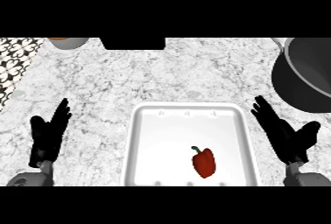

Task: Pick the bell pepper from the tray and place it in the pot

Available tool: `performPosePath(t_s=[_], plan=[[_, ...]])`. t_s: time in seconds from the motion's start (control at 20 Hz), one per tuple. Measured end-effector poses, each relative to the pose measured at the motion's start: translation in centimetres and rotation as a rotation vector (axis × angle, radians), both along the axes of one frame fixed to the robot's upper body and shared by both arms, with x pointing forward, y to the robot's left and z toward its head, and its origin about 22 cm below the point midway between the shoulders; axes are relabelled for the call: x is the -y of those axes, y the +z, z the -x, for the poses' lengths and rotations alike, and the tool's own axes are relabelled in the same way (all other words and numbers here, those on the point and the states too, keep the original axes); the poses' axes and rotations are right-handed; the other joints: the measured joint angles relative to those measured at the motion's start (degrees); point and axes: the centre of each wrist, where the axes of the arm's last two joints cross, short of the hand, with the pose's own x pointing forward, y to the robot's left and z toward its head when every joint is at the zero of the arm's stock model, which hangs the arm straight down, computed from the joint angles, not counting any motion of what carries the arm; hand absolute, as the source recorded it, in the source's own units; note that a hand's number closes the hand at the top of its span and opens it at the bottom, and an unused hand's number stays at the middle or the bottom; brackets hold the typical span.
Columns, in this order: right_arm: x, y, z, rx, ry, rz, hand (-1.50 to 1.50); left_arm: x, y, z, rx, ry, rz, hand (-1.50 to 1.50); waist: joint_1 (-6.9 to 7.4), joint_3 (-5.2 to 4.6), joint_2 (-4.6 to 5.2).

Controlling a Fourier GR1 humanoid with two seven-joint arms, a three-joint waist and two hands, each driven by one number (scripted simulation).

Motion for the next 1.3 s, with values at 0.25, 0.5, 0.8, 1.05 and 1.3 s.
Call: performPosePath(t_s=[0.25, 0.5, 0.8, 1.05, 1.3], plan=[[-1.7, 3.8, -3.9, 0.213, 0.188, 0.025, 1.50, 0.9, 3.7, -2.3, 0.173, -0.031, 0.015, 0.00, 1.12, -0.39, 0.56], [-2.1, 6.7, -6.4, 0.473, 0.344, 0.296, -1.50, 2.7, 7.3, -4.2, 0.297, -0.089, 0.067, 0.00, 2.34, -0.70, 0.57], [-2.0, 3.8, -7.5, 0.696, 0.459, 0.256, -1.50, 3.3, 9.4, -4.4, 0.342, -0.088, 0.101, 0.00, 1.26, -0.57, 0.92], [-1.6, 6.1, -8.5, 0.744, 0.602, 0.296, -1.50, 3.0, 10.1, -3.8, 0.343, -0.070, 0.109, 0.00, 0.20, -0.65, 0.70], [-2.8, 9.5, -8.9, 0.649, 0.819, 0.471, -1.50, 2.4, 9.9, -3.3, 0.346, -0.060, 0.107, 0.00, -0.23, -0.77, 0.44]])
